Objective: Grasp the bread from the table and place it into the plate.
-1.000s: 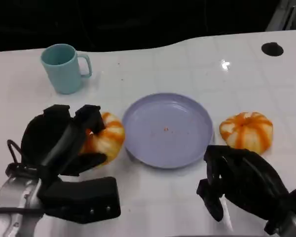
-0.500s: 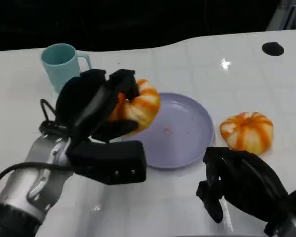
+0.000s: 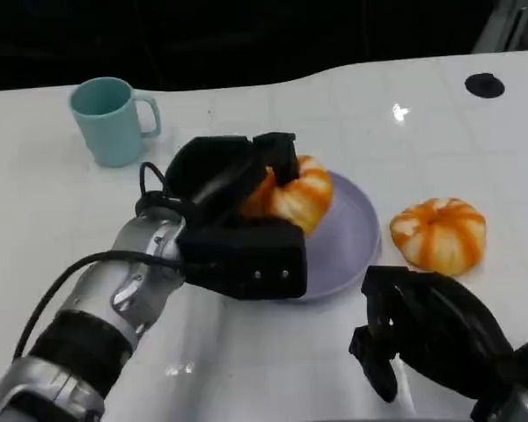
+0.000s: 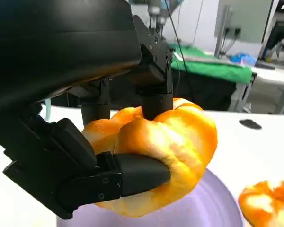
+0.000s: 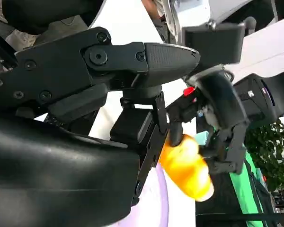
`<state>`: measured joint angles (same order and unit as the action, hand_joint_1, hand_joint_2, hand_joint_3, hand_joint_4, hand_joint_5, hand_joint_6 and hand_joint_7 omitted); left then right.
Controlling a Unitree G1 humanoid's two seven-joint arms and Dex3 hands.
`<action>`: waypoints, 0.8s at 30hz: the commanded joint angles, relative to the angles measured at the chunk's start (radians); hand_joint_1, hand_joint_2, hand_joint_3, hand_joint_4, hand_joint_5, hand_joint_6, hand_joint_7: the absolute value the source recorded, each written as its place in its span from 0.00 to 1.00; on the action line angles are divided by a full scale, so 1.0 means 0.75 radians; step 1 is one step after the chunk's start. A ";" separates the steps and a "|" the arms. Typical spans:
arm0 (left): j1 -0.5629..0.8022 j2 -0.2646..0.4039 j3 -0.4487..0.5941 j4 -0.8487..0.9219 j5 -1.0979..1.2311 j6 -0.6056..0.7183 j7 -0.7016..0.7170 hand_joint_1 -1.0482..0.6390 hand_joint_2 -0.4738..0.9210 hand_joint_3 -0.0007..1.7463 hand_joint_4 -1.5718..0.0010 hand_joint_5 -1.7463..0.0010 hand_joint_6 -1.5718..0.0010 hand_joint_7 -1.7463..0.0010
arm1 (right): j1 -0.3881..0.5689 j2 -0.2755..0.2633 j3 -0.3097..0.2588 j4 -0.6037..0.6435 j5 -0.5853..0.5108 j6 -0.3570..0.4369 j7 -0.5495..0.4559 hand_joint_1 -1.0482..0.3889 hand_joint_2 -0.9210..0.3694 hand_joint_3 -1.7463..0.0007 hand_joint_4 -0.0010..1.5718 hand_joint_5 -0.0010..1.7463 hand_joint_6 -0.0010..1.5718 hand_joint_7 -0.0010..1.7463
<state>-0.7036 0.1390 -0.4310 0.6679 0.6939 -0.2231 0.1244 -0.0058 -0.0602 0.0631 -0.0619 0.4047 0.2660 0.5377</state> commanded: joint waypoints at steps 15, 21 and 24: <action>-0.045 0.084 -0.088 0.011 0.037 0.100 -0.197 0.22 1.00 0.14 0.85 0.76 0.76 1.00 | 0.020 -0.006 0.000 -0.031 0.010 0.000 -0.004 0.07 0.00 0.76 0.83 0.90 0.69 0.88; -0.023 0.118 -0.082 -0.037 0.029 0.091 -0.233 0.19 1.00 0.15 0.84 0.76 0.73 0.98 | 0.017 -0.006 0.000 -0.022 0.008 -0.011 0.000 0.07 0.00 0.75 0.83 0.90 0.69 0.87; 0.003 0.141 -0.073 -0.091 0.016 0.084 -0.253 0.19 1.00 0.13 0.83 0.75 0.71 0.97 | 0.020 -0.005 0.000 -0.038 0.009 0.008 -0.014 0.06 0.00 0.75 0.83 0.91 0.69 0.87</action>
<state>-0.7279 0.2132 -0.4946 0.6374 0.7200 -0.1532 -0.0461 0.0032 -0.0590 0.0675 -0.0707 0.4068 0.2691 0.5358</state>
